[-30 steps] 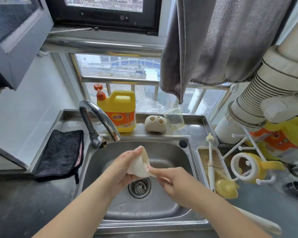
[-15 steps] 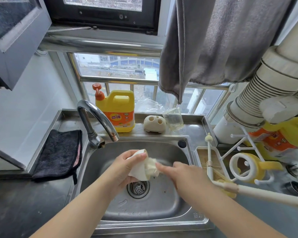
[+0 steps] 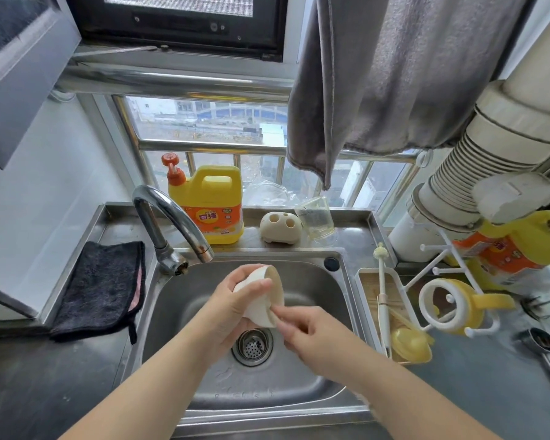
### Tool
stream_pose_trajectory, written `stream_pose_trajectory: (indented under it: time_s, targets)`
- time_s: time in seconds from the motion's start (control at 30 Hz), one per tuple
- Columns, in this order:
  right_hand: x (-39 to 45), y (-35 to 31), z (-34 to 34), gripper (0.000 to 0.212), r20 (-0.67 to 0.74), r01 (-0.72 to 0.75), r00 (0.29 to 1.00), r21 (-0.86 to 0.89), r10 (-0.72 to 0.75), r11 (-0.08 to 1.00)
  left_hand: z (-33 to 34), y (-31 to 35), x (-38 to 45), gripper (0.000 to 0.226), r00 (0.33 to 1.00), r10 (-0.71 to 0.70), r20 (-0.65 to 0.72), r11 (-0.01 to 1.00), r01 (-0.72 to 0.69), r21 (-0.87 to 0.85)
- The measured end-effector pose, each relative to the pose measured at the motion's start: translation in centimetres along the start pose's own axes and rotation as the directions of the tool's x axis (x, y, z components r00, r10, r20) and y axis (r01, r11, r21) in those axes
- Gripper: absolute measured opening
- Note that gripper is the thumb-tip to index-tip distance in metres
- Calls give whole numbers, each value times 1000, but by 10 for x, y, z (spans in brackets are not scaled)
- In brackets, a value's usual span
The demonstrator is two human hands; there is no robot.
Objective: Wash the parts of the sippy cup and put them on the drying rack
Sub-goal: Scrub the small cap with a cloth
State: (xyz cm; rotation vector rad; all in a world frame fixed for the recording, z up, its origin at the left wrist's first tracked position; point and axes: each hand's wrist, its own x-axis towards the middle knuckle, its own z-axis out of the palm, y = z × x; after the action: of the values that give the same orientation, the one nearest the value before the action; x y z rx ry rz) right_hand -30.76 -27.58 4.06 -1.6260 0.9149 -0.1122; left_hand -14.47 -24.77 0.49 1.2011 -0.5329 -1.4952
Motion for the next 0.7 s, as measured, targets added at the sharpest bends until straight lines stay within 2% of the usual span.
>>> stream_pose_trajectory:
  time_s: [0.07, 0.13, 0.17, 0.2, 0.23, 0.33, 0.4, 0.53, 0.6, 0.7]
  targets:
    - [1, 4, -7, 36, -13, 73, 996, -399, -85, 914, -1, -3, 0, 50, 1000, -29, -7, 998, 29, 57]
    - [5, 10, -16, 47, -29, 54, 993, -744, -113, 666, -2, -7, 0, 49, 998, -65, -23, 995, 67, 72]
    - [7, 11, -18, 51, -40, 49, 988, -832, -147, 552, -3, -7, 1, 51, 996, -72, -43, 995, 75, 61]
    - [8, 10, -20, 55, -71, 32, 982, -853, -177, 520, -4, -7, 3, 55, 994, -78, -71, 996, 81, 43]
    - [8, 11, -23, 56, -128, -3, 974, -833, -187, 554, -6, -6, 4, 56, 991, -79, -104, 997, 81, 18]
    - [1, 17, -26, 49, -297, -51, 937, -635, -182, 771, -8, -2, 5, 40, 969, -109, -222, 988, 81, -130]
    - [-10, 19, -11, 50, -301, -9, 934, -560, -193, 828, -4, -3, 4, 33, 948, -192, -254, 957, 123, -262]
    - [-16, 27, 17, 53, -330, 14, 916, -543, -228, 840, 8, -11, 1, 46, 925, -299, -236, 936, 236, -262]
    - [-15, 29, 17, 53, -357, 6, 903, -549, -241, 836, 6, -14, -2, 52, 935, -302, -184, 932, 248, -265]
    - [-19, 26, 16, 53, -335, -10, 911, -600, -240, 800, 1, -13, -7, 48, 954, -271, -126, 927, 223, -303]
